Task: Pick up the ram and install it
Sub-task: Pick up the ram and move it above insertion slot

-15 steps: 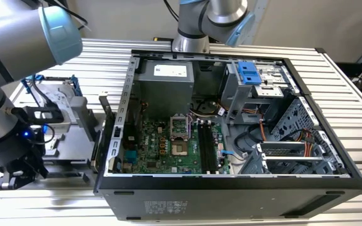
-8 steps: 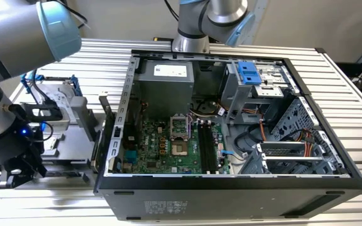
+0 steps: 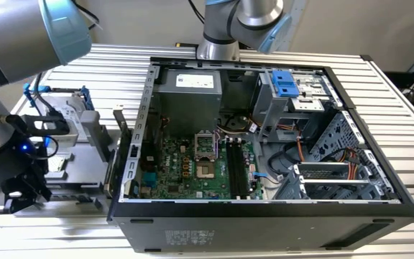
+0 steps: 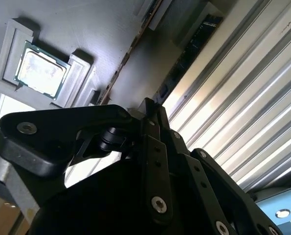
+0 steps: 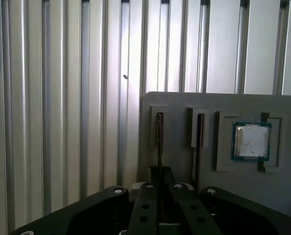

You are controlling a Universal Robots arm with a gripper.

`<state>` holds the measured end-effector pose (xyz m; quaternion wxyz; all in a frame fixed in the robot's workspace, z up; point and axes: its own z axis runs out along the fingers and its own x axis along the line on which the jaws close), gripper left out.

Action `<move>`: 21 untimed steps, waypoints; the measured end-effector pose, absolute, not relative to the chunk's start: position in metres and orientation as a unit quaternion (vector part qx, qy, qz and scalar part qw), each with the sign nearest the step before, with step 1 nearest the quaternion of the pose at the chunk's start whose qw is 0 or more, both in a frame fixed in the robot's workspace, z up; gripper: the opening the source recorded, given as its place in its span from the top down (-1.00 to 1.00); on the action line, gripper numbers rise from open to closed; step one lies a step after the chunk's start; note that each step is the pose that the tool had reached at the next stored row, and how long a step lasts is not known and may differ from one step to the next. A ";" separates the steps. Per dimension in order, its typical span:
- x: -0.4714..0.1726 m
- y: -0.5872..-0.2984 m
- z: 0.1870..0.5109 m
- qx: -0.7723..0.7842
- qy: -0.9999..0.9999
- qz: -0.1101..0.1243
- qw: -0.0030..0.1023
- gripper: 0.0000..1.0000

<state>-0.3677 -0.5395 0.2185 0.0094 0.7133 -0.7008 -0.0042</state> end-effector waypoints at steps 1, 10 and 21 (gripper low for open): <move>-0.368 -0.539 0.219 0.713 -0.701 -0.004 0.009 1.00; -0.368 -0.539 0.229 0.713 -0.701 -0.004 0.009 1.00; -0.368 -0.539 0.241 0.713 -0.701 -0.004 0.009 1.00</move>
